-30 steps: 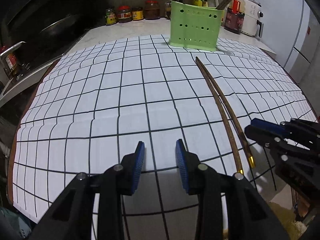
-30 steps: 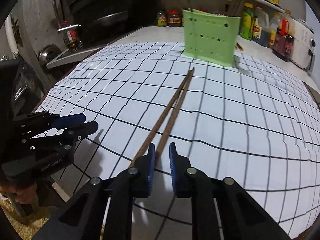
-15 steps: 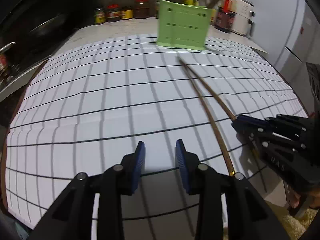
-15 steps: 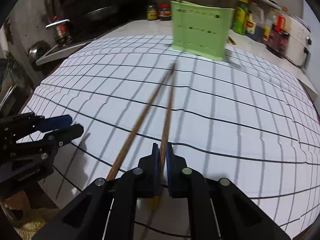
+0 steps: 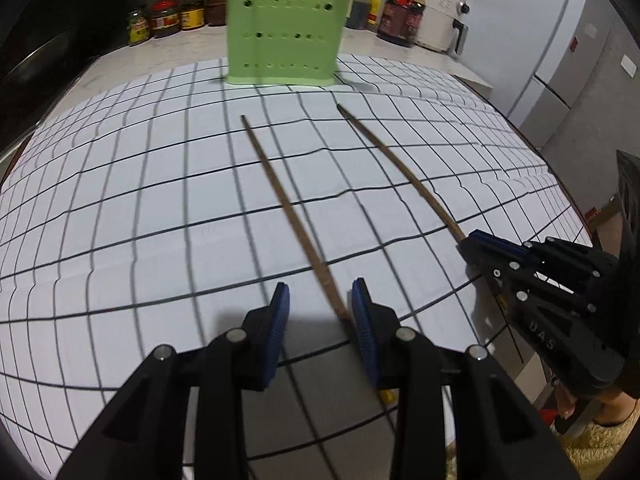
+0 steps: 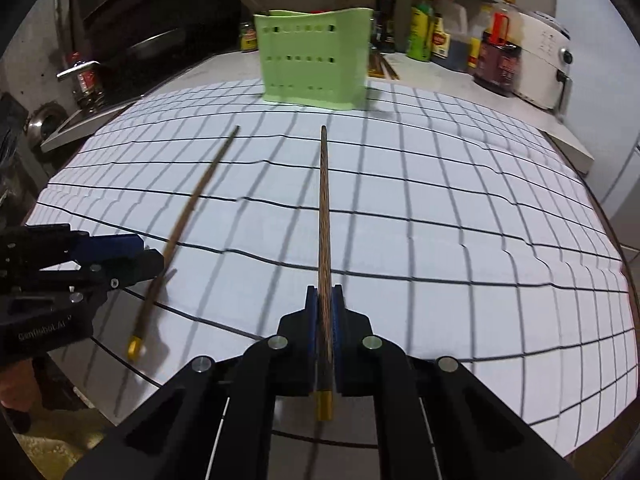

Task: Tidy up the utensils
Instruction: 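Close the right tool on one chopstick while the left tool grasps the other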

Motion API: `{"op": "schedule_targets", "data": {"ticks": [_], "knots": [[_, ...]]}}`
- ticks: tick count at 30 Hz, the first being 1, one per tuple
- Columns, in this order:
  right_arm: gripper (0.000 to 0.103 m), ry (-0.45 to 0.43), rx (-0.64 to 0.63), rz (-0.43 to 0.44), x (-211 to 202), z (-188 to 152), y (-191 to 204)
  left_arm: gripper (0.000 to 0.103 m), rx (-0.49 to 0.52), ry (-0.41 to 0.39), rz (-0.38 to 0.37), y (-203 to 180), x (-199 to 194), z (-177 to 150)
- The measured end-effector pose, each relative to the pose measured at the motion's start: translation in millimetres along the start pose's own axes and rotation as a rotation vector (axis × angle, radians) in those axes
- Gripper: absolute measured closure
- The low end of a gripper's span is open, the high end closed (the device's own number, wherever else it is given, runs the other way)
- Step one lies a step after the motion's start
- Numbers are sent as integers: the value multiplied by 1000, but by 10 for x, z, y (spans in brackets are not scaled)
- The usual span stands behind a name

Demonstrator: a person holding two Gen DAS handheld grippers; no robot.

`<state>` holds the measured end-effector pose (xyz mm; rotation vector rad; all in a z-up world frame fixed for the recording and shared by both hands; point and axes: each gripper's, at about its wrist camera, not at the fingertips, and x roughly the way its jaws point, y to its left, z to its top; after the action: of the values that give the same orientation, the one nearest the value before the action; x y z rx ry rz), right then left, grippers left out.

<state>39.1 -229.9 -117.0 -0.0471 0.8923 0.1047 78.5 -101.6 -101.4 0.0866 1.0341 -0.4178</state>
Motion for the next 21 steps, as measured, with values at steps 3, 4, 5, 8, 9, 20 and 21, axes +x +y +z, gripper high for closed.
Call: {"op": "schedule_targets", "data": {"ticks": [3,4,5,8,9,20,21], "knots": [[96,-3,2,-3,-1,-11,-43,71,47,1,53,-95,50,18],[96,-5,2,-4,-6,-17,-52,75,63,-1,70,-123,59,21],[96,-6,1,-6,-5,-20,-55,81,82,-4,93,-135,59,16],[96,-9,5,-18,5,-13,-98,93,126,-3,150,-76,66,24],[96,-8,4,-14,9,-7,-114,94,138,1,167,-30,62,23],[90,-7,-7,19,-1,-26,-102,95,72,-15,217,300,-41,-48],[87,-6,-9,20,-8,-31,-104,94,69,-18,224,299,-43,-56]]}}
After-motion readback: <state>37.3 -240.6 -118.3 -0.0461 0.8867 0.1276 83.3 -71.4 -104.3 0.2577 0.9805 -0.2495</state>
